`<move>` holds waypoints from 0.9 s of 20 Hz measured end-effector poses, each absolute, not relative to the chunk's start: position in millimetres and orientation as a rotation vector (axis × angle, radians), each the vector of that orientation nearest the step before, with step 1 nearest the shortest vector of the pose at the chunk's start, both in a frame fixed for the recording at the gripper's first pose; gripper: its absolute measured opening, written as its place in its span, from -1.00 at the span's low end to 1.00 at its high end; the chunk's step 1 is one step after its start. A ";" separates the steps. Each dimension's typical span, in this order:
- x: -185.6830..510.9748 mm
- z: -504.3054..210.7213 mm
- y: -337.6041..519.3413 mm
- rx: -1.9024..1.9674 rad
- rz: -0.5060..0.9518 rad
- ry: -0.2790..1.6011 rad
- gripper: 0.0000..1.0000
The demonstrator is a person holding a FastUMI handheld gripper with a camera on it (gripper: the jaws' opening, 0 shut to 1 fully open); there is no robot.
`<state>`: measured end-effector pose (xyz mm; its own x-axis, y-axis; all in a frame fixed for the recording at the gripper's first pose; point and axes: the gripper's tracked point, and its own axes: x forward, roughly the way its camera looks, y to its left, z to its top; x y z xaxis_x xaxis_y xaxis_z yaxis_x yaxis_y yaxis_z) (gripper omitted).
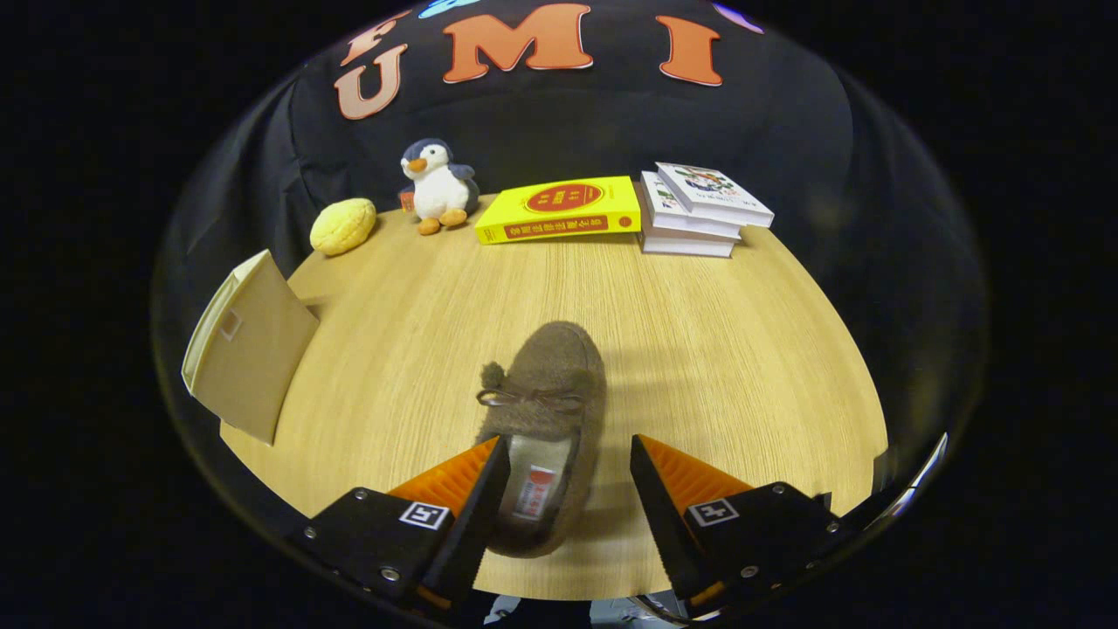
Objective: Open the storage box then place both shoes into the box .Put the left shoe in first, then the right shoe, with the right side of both shoes facing outward in a uniform manner.
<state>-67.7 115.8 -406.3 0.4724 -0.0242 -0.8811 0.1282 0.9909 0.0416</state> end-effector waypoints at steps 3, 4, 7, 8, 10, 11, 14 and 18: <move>-64.2 -427.8 111.8 0.083 -0.094 1.084 0.49; -63.0 -434.1 110.2 0.072 -0.106 1.089 0.39; -50.2 -445.6 106.1 0.094 -0.138 1.084 0.13; -46.8 -446.1 109.7 0.111 -0.134 1.090 -0.02; -44.6 -453.0 110.1 0.103 -0.139 1.115 -0.20; -43.8 -457.3 113.7 0.109 -0.128 1.130 -0.29; -44.0 -457.8 111.6 0.135 -0.160 1.155 -0.74; -51.8 -448.4 121.3 0.231 -0.175 1.189 -0.92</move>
<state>-51.8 121.3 -448.4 0.3637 -0.0131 -0.9314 0.2554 0.9630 0.0862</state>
